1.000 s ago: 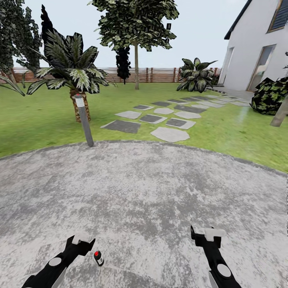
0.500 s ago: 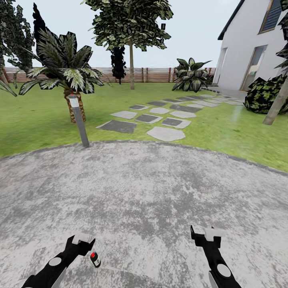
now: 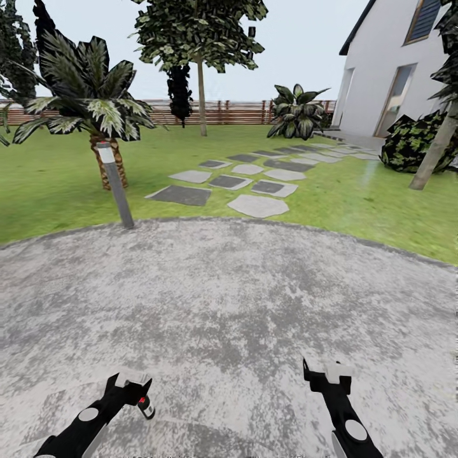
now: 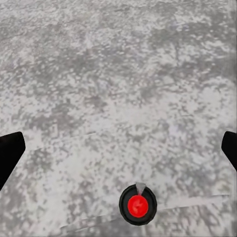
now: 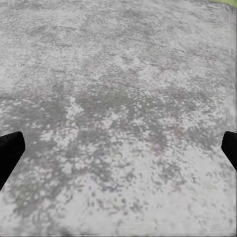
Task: In the garden, pick up the pesticide atomizer on the floor and spray pesticide onto both trees until each tree trunk is fully covered.
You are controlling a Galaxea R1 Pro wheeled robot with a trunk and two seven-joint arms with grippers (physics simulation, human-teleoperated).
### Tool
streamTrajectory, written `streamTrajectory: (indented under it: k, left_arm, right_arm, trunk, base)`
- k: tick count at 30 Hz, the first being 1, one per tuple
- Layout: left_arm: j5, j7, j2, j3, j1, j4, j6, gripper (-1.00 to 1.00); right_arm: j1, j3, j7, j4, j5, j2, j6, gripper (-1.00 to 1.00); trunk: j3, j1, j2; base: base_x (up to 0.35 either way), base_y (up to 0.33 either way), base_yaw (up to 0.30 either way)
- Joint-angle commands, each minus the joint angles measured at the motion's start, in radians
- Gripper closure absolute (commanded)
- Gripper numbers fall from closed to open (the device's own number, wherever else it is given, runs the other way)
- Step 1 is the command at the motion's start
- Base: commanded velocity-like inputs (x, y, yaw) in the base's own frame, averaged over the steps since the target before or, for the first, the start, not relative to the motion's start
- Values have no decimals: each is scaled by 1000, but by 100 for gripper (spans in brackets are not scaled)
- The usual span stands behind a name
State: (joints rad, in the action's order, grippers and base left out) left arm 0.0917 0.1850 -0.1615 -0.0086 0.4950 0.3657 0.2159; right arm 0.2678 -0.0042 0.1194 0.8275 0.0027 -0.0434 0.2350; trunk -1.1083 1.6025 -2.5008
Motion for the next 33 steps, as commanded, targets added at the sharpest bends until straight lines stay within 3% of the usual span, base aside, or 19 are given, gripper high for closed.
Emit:
streamTrajectory:
  k: [1,19,33]
  left_arm:
    - [10,-1,-1,0,0,0,5,-100]
    - [10,-4,-3,2,0,-1,8,-100]
    - [18,-10,-2,-1,1,4,58,-100]
  right_arm:
    - [1,1,3,-1,0,0,3,-100]
    - [1,-2,3,-1,0,0,0,-100]
    - [1,1,2,-2,1,0,1,-100]
  trunk:
    - [-6,0,-1]
    - [-96,8,-5]
    - [-166,15,-8]
  base:
    - [0,0,-130]
    - [0,0,13]
    - [0,0,1]
